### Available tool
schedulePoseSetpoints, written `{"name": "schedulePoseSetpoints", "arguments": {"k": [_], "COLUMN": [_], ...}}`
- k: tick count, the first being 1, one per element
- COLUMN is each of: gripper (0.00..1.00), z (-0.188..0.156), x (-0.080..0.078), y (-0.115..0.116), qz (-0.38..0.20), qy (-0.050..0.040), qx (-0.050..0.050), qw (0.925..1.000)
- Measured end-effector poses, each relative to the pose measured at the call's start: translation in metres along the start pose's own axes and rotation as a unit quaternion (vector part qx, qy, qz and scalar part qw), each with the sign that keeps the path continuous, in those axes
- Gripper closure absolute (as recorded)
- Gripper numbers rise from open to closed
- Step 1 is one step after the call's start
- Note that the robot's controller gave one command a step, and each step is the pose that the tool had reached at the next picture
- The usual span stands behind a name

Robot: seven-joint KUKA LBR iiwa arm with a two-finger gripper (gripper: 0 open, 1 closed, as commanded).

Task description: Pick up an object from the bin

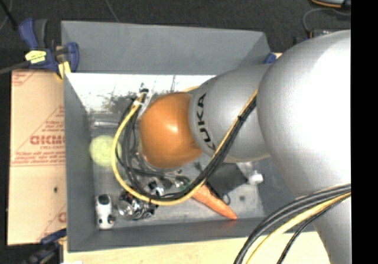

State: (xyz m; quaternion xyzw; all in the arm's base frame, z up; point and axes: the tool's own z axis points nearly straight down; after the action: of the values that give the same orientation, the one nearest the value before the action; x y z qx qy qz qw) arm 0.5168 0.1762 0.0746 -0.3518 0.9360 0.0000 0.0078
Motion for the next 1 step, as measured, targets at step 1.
{"name": "schedulePoseSetpoints", "arguments": {"k": [1], "gripper": [1.0], "z": [0.0], "x": [-0.0001], "y": [0.0], "qz": [0.0], "qy": [0.0], "qx": [0.0], "qw": [1.0]}}
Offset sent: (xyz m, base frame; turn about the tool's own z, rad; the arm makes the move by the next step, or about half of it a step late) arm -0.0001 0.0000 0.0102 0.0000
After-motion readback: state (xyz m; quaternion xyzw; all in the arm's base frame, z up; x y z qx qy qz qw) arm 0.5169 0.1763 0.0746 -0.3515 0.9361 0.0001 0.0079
